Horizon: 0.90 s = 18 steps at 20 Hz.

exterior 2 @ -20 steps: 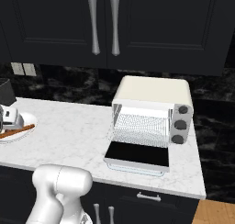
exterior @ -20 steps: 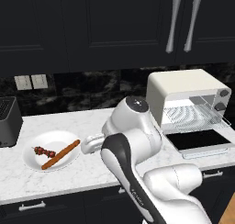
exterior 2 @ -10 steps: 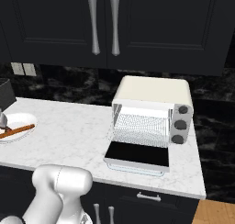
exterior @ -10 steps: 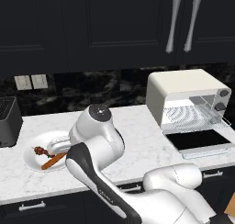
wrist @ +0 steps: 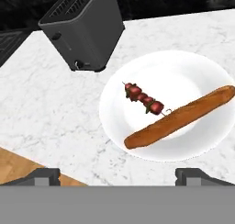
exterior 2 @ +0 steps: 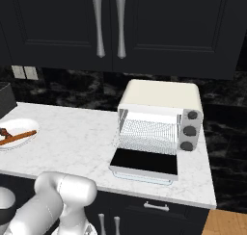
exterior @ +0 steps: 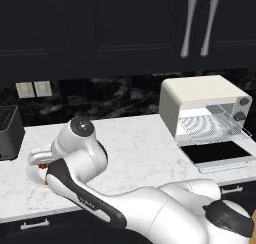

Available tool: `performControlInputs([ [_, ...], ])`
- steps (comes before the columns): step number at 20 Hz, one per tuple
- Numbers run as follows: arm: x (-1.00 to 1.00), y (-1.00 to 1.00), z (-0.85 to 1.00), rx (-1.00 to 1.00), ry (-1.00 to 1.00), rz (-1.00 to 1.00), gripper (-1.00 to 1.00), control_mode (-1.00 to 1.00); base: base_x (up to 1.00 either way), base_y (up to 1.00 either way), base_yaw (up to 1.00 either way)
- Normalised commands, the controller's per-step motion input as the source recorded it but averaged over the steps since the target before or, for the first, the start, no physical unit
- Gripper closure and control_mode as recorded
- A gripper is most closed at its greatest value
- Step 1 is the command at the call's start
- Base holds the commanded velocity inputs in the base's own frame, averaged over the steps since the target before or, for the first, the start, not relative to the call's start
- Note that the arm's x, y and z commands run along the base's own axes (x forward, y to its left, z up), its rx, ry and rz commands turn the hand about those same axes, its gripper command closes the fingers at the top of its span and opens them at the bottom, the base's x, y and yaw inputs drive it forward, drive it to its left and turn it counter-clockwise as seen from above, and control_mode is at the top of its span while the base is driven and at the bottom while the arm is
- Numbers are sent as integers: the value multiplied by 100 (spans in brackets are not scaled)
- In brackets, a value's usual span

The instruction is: Pick up the kebab skewer and baguette bread, and place them inside the toaster oven. Close the toaster oven door and start by setting the timer.

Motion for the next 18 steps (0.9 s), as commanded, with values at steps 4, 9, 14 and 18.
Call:
performControlInputs([
  [4,41,16,-36,5,0,-5,-100,-100,0,0,0],
  [9,12,0,-35,0,2,-15,-100,-100,0,0,0],
  [14,6,-3,-31,2,14,-19,-100,-100,0,0,0],
  [18,4,-6,-21,13,35,-13,-100,-100,0,0,0],
])
